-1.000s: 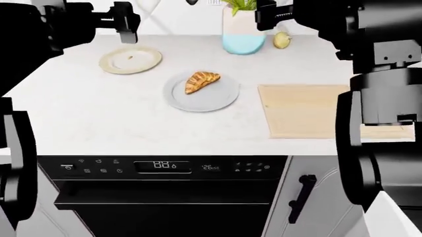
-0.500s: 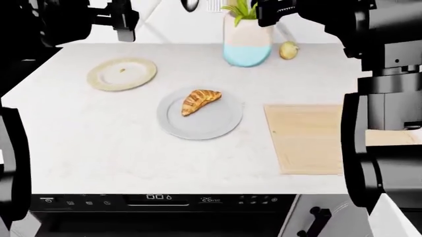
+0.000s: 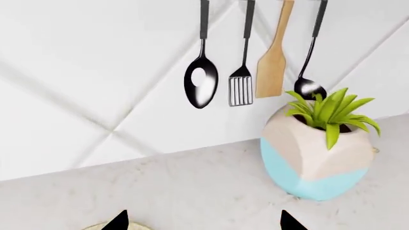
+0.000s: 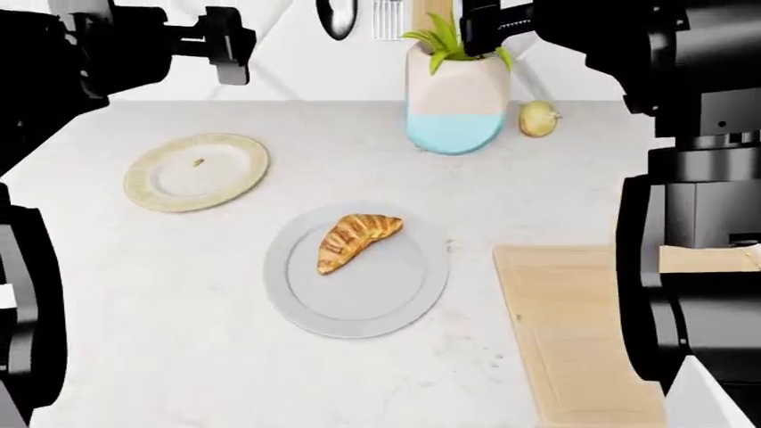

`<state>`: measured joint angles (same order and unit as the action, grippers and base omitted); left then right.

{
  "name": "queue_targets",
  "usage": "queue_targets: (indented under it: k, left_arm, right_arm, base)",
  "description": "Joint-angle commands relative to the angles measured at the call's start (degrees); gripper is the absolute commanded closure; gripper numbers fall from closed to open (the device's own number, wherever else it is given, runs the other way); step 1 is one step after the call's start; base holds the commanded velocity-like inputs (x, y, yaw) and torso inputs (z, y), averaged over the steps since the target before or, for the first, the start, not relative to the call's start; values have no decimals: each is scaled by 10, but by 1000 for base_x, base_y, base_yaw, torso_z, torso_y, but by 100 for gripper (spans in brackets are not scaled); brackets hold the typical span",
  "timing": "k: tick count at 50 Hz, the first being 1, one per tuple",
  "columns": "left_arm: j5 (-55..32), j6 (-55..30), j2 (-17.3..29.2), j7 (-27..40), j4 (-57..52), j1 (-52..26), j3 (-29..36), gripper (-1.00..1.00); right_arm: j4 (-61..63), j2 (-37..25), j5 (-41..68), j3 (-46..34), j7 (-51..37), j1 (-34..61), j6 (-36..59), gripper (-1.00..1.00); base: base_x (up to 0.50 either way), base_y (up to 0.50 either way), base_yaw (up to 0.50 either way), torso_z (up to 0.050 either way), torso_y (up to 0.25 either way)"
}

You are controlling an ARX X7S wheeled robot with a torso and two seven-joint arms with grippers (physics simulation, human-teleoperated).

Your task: From the different types of pastries on the counter, select a croissant and place it on the cutting board. Then retrieve a jar of jam from the cabinet and place it alongside the croissant on the cutting board.

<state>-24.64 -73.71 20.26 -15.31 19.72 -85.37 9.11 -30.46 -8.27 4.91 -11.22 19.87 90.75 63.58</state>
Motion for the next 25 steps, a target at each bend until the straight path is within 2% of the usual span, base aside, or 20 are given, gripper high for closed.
queue_targets:
  k: [1, 5, 12, 15, 18, 21, 25]
  left_arm:
    - [-4, -1, -1, 5, -8, 7, -3, -100]
    - [-5, -1, 1, 5, -11, 11, -4, -100]
    - [-9, -2, 3, 7, -15, 12, -12, -100]
    - [-10, -2, 3, 10, -17, 11, -15, -100]
    - [-13, -8, 2, 15, -25, 10, -20, -100]
    - [-14, -11, 1, 19, -30, 8, -23, -100]
    - [-15, -10, -2, 22, -31, 7, -26, -100]
  right_arm:
    - [15, -4, 6, 0, 0, -6, 9, -100]
    - [16, -3, 8, 0, -1, -5, 14, -100]
    - [-59, 39, 11, 38, -49, 43, 62, -100]
    - [-98, 54, 17, 48, -57, 75, 120, -100]
    - [-140, 77, 7, 67, -108, 110, 174, -100]
    - [-174, 82, 99, 90, -216, 135, 203, -100]
    - [-241, 82, 258, 57, -332, 150, 168, -100]
  base:
    - [426, 0, 0, 0, 0]
    - [424, 0, 0, 0, 2]
    - [0, 0, 0, 0, 0]
    - [0, 0, 0, 0, 0]
    - [0, 0, 0, 0, 0]
    - [0, 0, 0, 0, 0]
    - [0, 0, 0, 0, 0]
